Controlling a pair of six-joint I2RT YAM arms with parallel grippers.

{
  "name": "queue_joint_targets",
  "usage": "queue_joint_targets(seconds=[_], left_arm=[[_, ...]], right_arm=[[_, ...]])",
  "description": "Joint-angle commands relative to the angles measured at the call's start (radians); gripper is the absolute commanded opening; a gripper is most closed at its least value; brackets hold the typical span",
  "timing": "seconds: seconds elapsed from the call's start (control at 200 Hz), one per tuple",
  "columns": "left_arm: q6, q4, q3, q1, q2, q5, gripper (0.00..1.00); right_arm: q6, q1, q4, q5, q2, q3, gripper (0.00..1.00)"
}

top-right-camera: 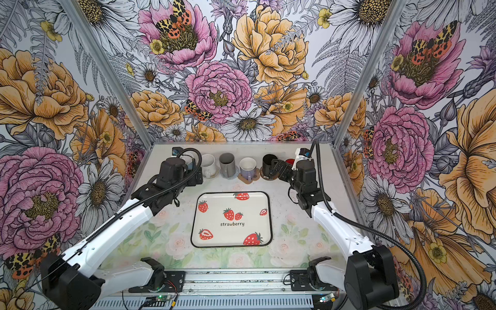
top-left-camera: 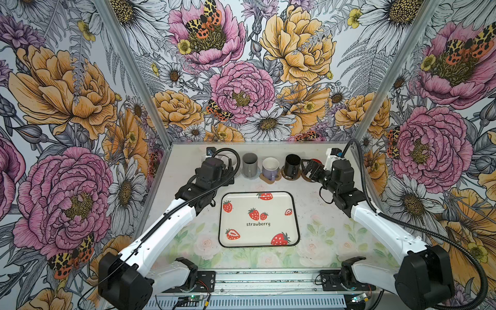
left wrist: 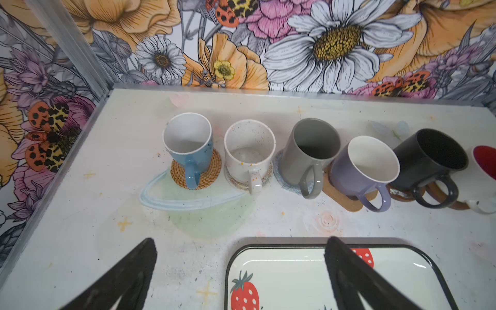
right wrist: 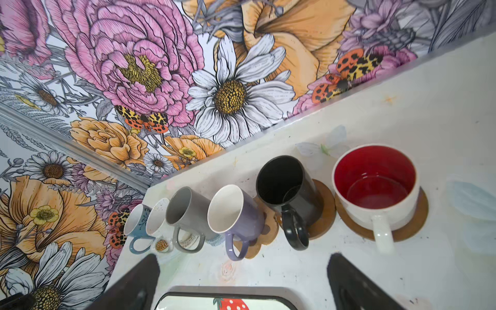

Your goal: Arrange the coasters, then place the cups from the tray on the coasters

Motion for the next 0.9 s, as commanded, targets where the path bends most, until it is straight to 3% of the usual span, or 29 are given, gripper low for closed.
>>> queue_joint_targets(seconds=[0.0, 0.255, 0.505, 0.64, 0.896], left_arm=[[0.058, 0.184, -0.11, 0.033, -0.101, -0.088, 0.99], [0.168, 0.522, -0.397, 0.123, -0.234, -0.148, 0.99], [0.272, 0.782, -0.525, 0.238, -0.085, -0.084, 0.99], [0.303, 0.913, -0.555, 0.28, 0.037, -0.051, 0.99], [0.333, 1.239, -0.645, 0.335, 0.203, 0.092, 0.99]], right_arm=[[-0.079, -0.005, 0.021, 0.062, -0.082, -0.019, 1.0], [-0.407, -0.005, 0.006, 0.191, -0.233, -0.076, 1.0], [-0.698, -0.024, 0.144, 0.377, -0.314, -0.277, 1.0], [-0.73, -0.086, 0.26, 0.343, -0.279, -0.384, 1.0], [-0.633, -0.276, 0.45, 0.14, -0.118, -0.45, 1.0]])
